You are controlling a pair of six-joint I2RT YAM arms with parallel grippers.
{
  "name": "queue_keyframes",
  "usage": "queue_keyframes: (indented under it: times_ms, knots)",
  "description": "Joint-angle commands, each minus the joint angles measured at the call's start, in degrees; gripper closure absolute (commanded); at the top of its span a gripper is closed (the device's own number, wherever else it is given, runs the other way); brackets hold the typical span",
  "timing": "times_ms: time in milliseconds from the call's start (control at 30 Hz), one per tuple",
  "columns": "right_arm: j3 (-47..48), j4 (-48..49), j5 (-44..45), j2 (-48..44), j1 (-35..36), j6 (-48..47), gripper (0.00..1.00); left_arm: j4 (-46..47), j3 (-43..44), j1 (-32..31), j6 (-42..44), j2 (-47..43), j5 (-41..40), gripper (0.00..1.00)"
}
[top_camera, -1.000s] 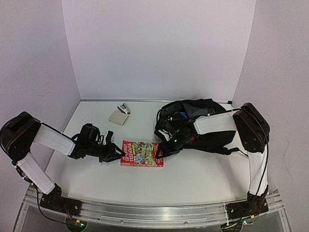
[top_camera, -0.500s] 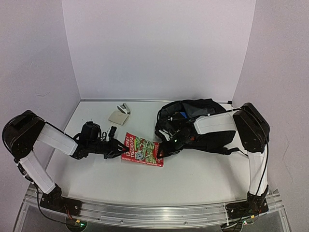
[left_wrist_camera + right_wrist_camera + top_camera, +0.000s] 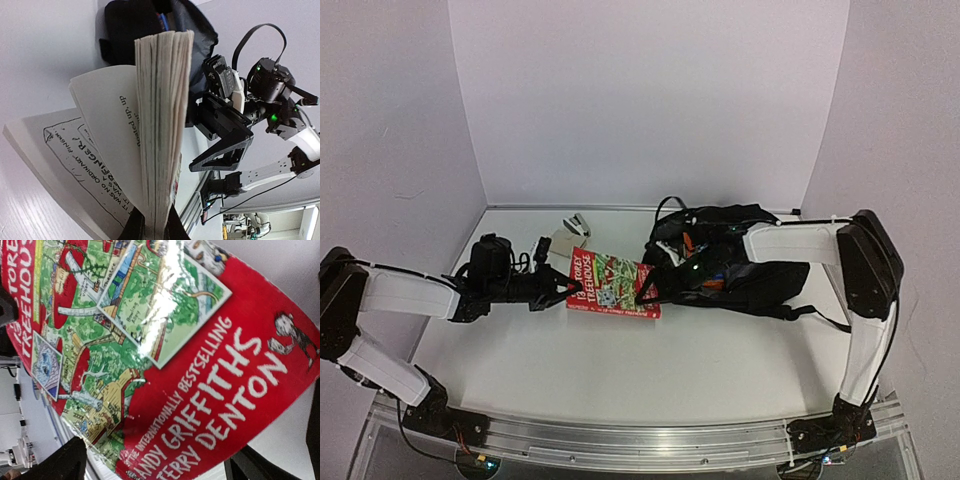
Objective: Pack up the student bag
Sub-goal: Pick up the book from the center of the board.
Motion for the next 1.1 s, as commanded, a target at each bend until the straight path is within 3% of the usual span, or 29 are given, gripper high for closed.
queue_keyframes:
  times_ms: [0, 467, 633, 767, 900, 1067]
  knots:
    - [-0.24, 1.09, -10.51, -6.66, -4.9, 6.18, 0.02, 5.36, 4.17, 2.14, -3.21, -6.38, 0.27, 1.0]
    - [2.44, 7.2, -27.87, -8.02, -6.75, 17.0, 0.03, 11.8, 6.91, 3.44, -6.89, -11.26, 4.04, 1.0]
    - [2.93, 12.38, -28.48, -9.13, -6.59, 20.57, 0.2, 16.4, 6.06, 3.35, -8.55, -9.55, 7.46, 1.0]
    - [4.9, 13.26, -26.71, -8.73, -6.59, 21.43, 0.27, 22.74, 4.5, 3.35, -10.81, -8.13, 10.31, 1.0]
    - [6.6, 13.47, -24.83, -7.89, -6.68, 21.99, 0.38, 23.41, 5.1, 3.12, -10.85, -7.22, 13.0, 1.0]
    - [7.9, 13.65, -24.03, -7.94, -6.96, 22.47, 0.66, 21.44, 5.54, 2.83, -9.56, -6.76, 13.32, 0.98]
